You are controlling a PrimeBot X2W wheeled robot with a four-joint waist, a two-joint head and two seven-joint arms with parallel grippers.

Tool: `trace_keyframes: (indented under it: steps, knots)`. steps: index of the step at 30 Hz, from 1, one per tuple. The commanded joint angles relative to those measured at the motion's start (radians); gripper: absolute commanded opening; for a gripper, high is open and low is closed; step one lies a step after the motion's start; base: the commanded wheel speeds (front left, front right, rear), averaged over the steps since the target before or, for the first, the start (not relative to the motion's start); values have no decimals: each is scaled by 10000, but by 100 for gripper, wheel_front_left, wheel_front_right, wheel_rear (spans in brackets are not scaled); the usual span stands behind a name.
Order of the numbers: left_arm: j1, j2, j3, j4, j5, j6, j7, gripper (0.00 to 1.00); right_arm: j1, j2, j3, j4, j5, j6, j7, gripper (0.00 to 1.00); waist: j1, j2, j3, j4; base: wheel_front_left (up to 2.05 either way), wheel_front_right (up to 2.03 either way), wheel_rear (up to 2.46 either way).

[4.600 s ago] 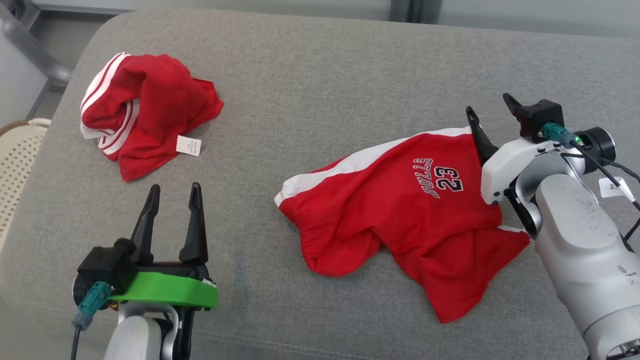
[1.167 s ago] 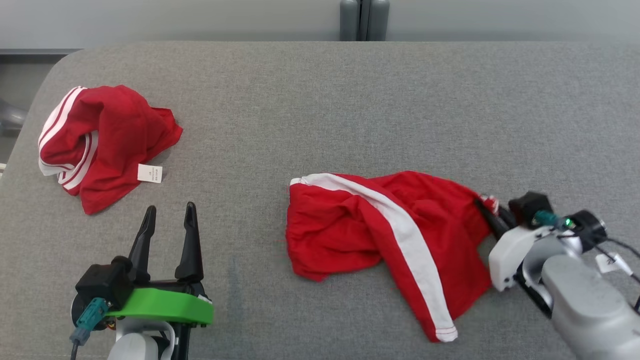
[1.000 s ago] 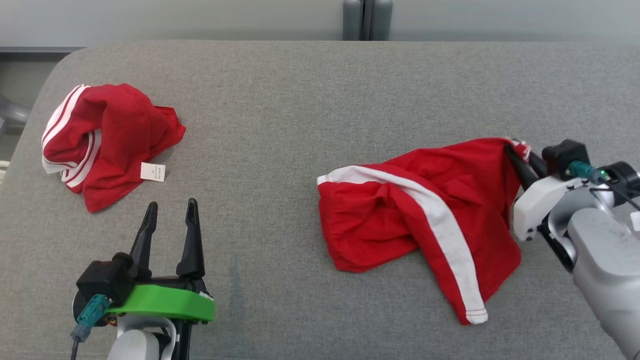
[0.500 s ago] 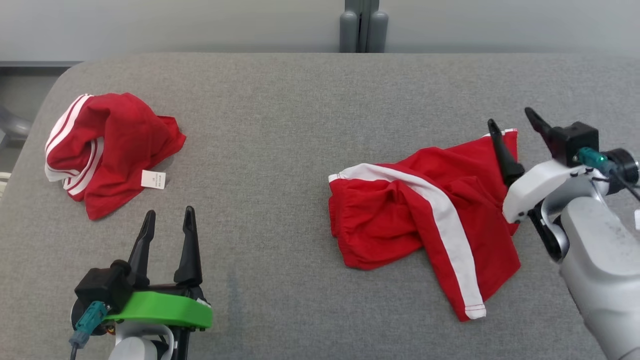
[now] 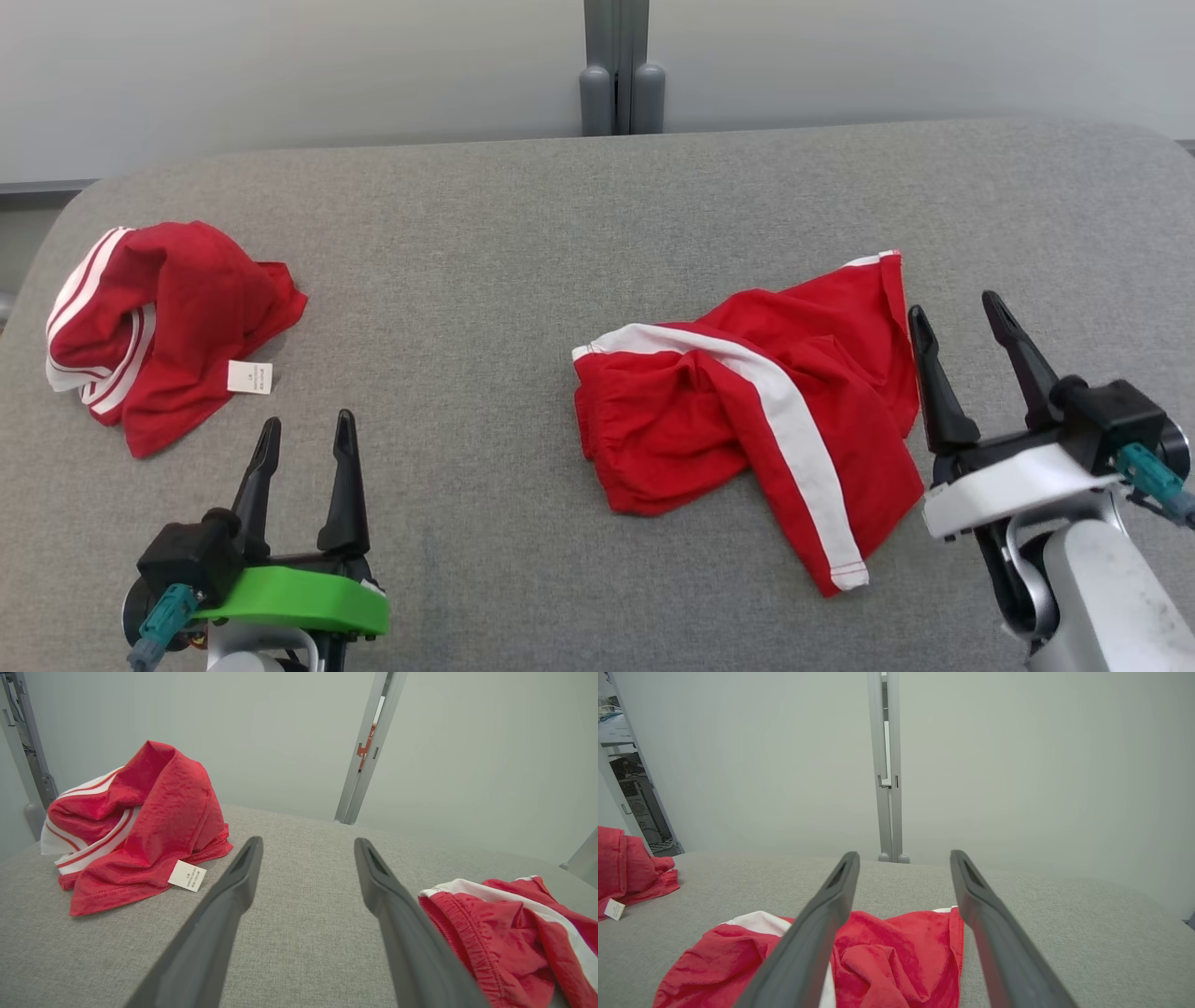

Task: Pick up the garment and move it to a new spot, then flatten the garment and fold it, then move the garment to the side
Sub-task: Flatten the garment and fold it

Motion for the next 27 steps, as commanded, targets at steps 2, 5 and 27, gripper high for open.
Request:
trace_keyframes:
  steps: [2,5,27]
  knots:
    - [111,32,23,25,68,2,-2,100,630,279,-184,-569,-203,-17,-31,100,0,0,-33,-42,0,0,0]
    - [70,32,57,62,106,2,-2,100,1162,653,-330,-1061,-199,-15,-31,100,0,0,6,-91,0,0,0]
    - [-4717,1243,-4238,3720,-856,7,-2,100,603,1029,29,-910,-58,-17,-31,100,0,0,987,-1500,0,0,0]
